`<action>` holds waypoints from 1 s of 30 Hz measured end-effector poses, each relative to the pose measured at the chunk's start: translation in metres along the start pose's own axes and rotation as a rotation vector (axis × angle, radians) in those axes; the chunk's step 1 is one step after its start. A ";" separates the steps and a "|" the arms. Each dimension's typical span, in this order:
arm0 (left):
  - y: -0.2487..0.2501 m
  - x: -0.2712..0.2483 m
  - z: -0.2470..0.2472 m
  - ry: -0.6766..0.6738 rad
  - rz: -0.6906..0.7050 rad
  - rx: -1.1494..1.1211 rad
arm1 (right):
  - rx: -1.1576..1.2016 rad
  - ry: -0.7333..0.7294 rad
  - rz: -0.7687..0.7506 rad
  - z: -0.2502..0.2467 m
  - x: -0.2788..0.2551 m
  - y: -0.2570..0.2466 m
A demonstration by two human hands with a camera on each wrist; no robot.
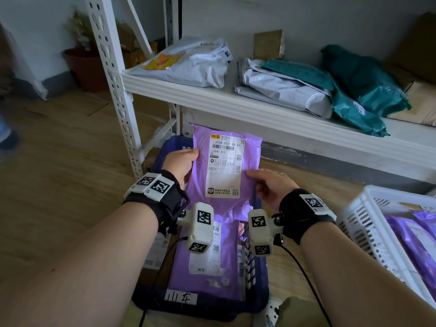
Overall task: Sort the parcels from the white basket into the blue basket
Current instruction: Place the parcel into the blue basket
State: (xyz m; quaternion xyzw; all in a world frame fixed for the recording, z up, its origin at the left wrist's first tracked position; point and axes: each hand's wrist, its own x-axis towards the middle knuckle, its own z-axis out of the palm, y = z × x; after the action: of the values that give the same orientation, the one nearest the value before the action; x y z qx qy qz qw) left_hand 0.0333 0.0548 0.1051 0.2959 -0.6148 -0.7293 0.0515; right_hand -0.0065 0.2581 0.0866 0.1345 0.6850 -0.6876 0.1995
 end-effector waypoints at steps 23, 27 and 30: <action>0.000 -0.040 0.032 -0.159 -0.062 -0.134 | -0.139 0.088 -0.030 -0.032 -0.039 -0.016; 0.016 -0.056 0.042 -0.175 -0.009 -0.094 | -0.187 0.092 -0.054 -0.043 -0.063 -0.026; 0.020 -0.069 0.056 -0.210 -0.014 -0.054 | -0.238 0.094 -0.073 -0.060 -0.083 -0.035</action>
State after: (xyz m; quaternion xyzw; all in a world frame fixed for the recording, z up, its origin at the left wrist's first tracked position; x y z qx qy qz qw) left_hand 0.0564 0.1294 0.1531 0.2204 -0.5947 -0.7731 -0.0103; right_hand 0.0453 0.3248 0.1547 0.1169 0.7749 -0.6011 0.1567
